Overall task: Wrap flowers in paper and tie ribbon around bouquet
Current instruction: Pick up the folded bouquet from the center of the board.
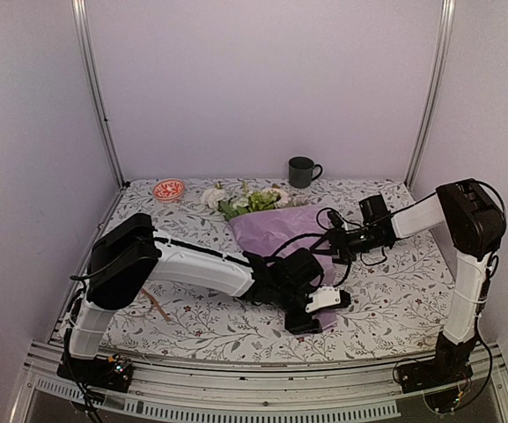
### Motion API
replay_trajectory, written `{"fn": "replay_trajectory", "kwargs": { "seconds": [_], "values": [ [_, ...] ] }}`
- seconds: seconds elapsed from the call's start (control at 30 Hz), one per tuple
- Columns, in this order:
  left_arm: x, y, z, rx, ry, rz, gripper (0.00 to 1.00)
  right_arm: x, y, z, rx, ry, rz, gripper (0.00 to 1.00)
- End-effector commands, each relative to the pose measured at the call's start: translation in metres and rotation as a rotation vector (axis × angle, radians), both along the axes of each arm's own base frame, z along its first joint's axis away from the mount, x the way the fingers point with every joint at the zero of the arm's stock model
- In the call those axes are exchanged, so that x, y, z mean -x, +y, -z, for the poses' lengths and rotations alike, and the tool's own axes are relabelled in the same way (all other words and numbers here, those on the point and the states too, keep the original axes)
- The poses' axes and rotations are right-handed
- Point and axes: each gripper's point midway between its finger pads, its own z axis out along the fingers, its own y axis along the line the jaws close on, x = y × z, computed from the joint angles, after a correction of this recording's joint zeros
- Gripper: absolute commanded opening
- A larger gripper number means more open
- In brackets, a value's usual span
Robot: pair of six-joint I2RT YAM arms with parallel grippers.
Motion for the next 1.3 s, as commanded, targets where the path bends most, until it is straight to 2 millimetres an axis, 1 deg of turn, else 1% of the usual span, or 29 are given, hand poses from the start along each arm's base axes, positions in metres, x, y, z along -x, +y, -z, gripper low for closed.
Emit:
{"fn": "replay_trajectory", "kwargs": {
  "seconds": [0.0,0.13,0.2,0.23,0.27,0.3,0.33,0.37,0.4,0.47,0.5,0.53,0.57,0.6,0.63,0.67,0.7,0.77,0.8,0.87,0.9,0.93,0.97,1.03,1.1,1.17,1.2,1.23,1.27],
  "values": [
    [0.011,0.034,0.037,-0.142,0.048,0.01,0.59,0.017,0.007,0.033,-0.016,0.121,-0.006,0.86],
    [0.011,0.036,0.037,-0.143,0.049,0.009,0.59,0.02,0.019,0.033,-0.047,0.136,-0.023,0.84],
    [0.011,0.036,0.036,-0.142,0.048,0.008,0.59,0.022,0.025,0.028,-0.087,0.129,-0.044,0.79],
    [0.011,0.037,0.036,-0.14,0.047,0.009,0.59,0.022,0.027,0.024,-0.11,0.127,-0.053,0.73],
    [0.011,0.037,0.035,-0.137,0.044,0.009,0.59,0.023,0.029,0.021,-0.132,0.133,-0.058,0.58],
    [0.01,0.037,0.034,-0.131,0.04,0.004,0.59,0.023,0.029,0.018,-0.143,0.135,-0.059,0.46],
    [0.009,0.037,0.031,-0.12,0.036,-0.005,0.59,0.022,0.03,0.016,-0.145,0.141,-0.052,0.2],
    [0.005,0.035,0.026,-0.1,0.03,-0.021,0.59,0.021,0.029,0.014,-0.141,0.135,-0.044,0.03],
    [-0.001,0.034,0.018,-0.069,0.02,-0.047,0.61,0.02,0.028,0.013,-0.13,0.124,-0.032,0.01],
    [-0.02,0.029,-0.012,0.026,-0.019,-0.127,0.68,0.016,0.024,0.012,-0.113,0.11,-0.002,0.01],
    [-0.03,0.026,-0.038,0.103,-0.034,-0.166,0.72,0.015,0.023,0.011,-0.108,0.108,0.009,0.01],
    [-0.037,0.023,-0.067,0.193,-0.039,-0.198,0.77,0.015,0.022,0.01,-0.104,0.109,0.019,0.01],
    [-0.045,0.023,-0.111,0.314,-0.049,-0.228,0.81,0.016,0.021,0.009,-0.099,0.107,0.026,0.01],
    [-0.054,0.029,-0.147,0.418,-0.045,-0.275,0.95,0.016,0.02,0.008,-0.096,0.104,0.033,0.0],
    [-0.065,0.04,-0.175,0.502,-0.027,-0.328,0.98,0.016,0.019,0.007,-0.096,0.102,0.037,0.0],
    [-0.083,0.06,-0.197,0.571,0.007,-0.403,0.99,0.017,0.019,0.006,-0.096,0.104,0.039,0.01],
    [-0.1,0.082,-0.212,0.624,0.072,-0.499,0.99,0.018,0.019,0.006,-0.096,0.106,0.04,0.0],
    [-0.132,0.133,-0.225,0.687,0.135,-0.659,0.99,0.018,0.019,0.006,-0.099,0.106,0.038,0.01],
    [-0.146,0.163,-0.224,0.693,0.14,-0.746,0.99,0.018,0.019,0.005,-0.1,0.104,0.037,0.0],
    [-0.167,0.219,-0.22,0.64,0.035,-0.911,0.99,0.017,0.019,0.004,-0.102,0.1,0.039,0.01],
    [-0.173,0.246,-0.215,0.558,-0.061,-0.994,0.99,0.017,0.019,0.003,-0.101,0.098,0.039,0.01],
    [-0.179,0.273,-0.219,0.45,-0.208,-1.097,0.99,0.017,0.019,0.002,-0.099,0.093,0.042,0.0],
    [-0.173,0.287,-0.227,0.329,-0.315,-1.147,0.99,0.016,0.018,0.002,-0.092,0.093,0.046,0.01],
    [-0.158,0.3,-0.257,0.128,-0.526,-1.214,0.99,0.016,0.016,0.002,-0.075,0.086,0.053,0.01],
    [-0.16,0.318,-0.263,0.046,-0.574,-1.356,0.99,0.016,0.015,0.001,-0.061,0.076,0.057,0.01],
    [-0.174,0.344,-0.252,0.121,-0.467,-1.576,0.99,0.017,0.014,0.0,-0.056,0.071,0.059,0.01],
    [-0.182,0.351,-0.23,0.16,-0.325,-1.632,0.92,0.017,0.014,-0.001,-0.051,0.071,0.061,0.0],
    [-0.19,0.357,-0.205,0.232,-0.119,-1.703,0.79,0.017,0.014,-0.002,-0.046,0.067,0.062,0.0],
    [-0.185,0.347,-0.18,0.272,0.067,-1.691,0.64,0.017,0.014,-0.003,-0.041,0.062,0.064,0.0]
  ]
}}
